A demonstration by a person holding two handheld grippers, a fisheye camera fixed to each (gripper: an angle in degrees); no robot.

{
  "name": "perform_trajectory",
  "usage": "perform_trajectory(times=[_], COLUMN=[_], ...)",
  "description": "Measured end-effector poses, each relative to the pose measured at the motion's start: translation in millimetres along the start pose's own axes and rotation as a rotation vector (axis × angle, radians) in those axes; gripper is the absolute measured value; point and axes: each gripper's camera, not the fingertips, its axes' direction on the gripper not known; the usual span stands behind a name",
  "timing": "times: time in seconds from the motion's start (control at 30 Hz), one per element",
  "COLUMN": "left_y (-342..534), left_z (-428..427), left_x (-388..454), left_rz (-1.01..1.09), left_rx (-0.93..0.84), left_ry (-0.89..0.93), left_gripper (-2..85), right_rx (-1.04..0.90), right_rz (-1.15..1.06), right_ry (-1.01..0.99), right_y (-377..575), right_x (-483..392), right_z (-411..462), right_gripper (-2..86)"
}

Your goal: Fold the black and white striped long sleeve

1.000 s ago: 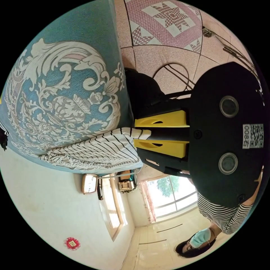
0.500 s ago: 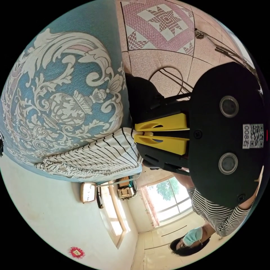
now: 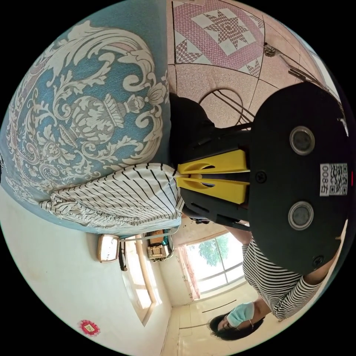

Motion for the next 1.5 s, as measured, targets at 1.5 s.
perform_trajectory(times=[1.5], left_y=[23], left_z=[-134], left_x=[48], left_rz=[0.295], left_rx=[0.13], left_ry=[0.367], left_gripper=[0.5], right_rx=[0.273], right_rz=[-0.329], right_ry=[-0.314], right_y=[173], right_x=[35], right_z=[-170], right_gripper=[0.6])
